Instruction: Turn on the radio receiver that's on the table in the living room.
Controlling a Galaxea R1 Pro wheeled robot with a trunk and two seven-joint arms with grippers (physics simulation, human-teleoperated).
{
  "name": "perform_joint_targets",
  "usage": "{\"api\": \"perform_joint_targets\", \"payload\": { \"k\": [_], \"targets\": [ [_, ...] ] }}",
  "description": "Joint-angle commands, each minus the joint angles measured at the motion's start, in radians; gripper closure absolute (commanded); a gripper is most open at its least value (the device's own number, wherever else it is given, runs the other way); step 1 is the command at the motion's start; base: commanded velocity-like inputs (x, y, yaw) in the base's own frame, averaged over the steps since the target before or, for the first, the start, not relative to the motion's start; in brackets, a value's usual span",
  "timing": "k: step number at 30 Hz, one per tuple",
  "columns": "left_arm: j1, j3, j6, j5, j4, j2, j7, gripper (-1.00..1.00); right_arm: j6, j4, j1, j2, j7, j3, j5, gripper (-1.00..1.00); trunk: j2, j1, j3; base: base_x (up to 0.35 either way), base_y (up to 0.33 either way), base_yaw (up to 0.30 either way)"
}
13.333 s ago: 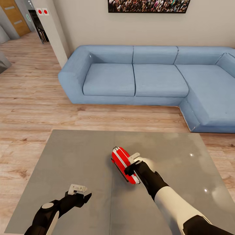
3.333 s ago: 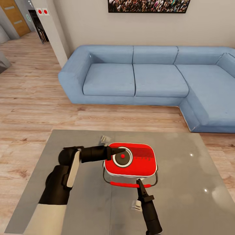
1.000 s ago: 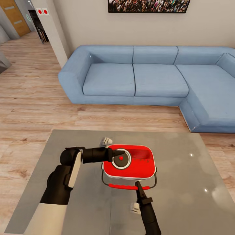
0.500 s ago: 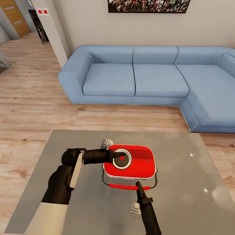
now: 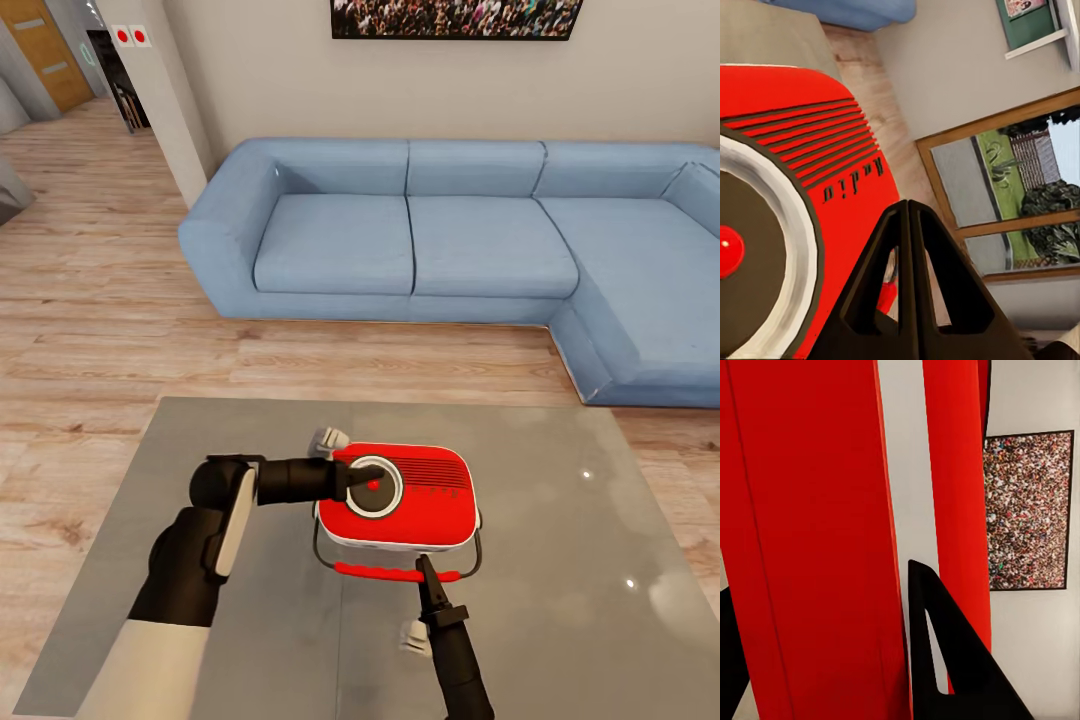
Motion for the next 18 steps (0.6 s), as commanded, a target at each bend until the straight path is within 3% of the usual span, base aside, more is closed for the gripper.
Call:
{"api": "perform_joint_targets", "payload": {
  "k": [1,7,18],
  "targets": [
    [0.000,0.000,0.000,-0.012,0.005,-0.001,0.000,1.00,0.003,-0.001,0.000,0.000,-0.001,0.000,0.004,1.00,0.000,0.000,0.000,0.000,0.000,0.000],
    [0.000,0.001,0.000,-0.042,0.019,-0.004,0.000,1.00,0.003,-0.001,0.000,0.000,0.000,0.001,0.004,1.00,0.000,0.000,0.000,0.000,0.000,0.000],
    [-0.002,0.001,0.000,-0.047,0.025,-0.003,0.001,1.00,0.003,-0.001,0.000,0.000,0.001,0.001,0.004,1.00,0.000,0.000,0.000,0.000,0.000,0.000]
  ]
}}
